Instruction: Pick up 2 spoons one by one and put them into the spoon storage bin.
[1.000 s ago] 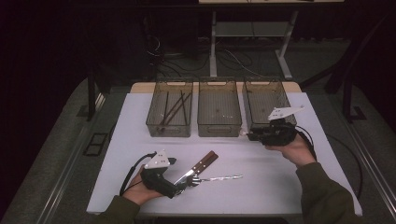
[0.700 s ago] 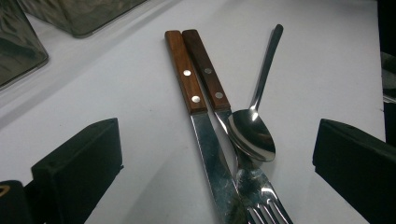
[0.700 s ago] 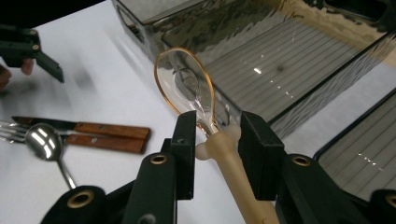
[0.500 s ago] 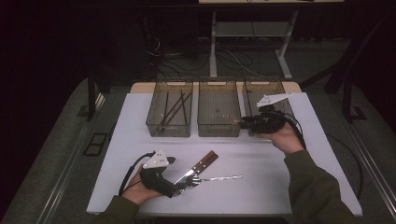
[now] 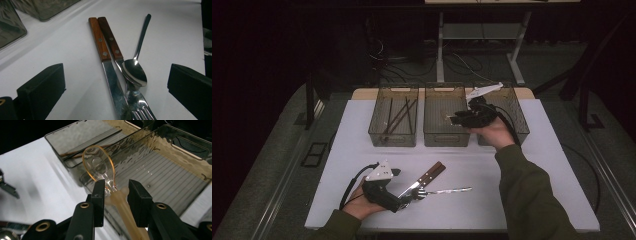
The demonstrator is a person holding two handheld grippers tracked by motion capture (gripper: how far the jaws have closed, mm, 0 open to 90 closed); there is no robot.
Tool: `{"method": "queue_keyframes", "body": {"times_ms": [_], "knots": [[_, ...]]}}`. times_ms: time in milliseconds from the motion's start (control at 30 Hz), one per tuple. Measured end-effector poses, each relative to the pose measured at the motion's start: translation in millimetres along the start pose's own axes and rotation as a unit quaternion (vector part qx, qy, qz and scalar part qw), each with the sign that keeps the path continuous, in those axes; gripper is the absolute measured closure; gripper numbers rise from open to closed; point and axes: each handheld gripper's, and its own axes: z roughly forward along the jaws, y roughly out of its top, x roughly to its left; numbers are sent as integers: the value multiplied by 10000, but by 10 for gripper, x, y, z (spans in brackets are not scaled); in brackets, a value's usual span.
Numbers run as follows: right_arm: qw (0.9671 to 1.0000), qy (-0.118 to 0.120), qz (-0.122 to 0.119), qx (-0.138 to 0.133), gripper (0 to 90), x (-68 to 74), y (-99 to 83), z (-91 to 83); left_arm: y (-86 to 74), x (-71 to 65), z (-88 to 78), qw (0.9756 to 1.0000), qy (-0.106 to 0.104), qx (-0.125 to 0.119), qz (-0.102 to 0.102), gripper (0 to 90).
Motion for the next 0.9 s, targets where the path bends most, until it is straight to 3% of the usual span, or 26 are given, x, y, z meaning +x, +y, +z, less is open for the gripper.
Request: {"method": "queue_keyframes", "body": {"times_ms": [200,500,767,900], "knots": [[9996,-104,89,255,678,-49,101,257,5,-5,1,10000,-14,-22,16,2],[9971,-158,297,681,674,-132,79,673,2,-17,3,10000,-68,-35,13,2],[9932,-240,514,1013,655,-219,-1,820,10,-17,10,9999,-91,-12,78,2],[9930,-215,632,974,531,-223,-6,807,9,-12,9,9999,-87,-24,57,2]]}}
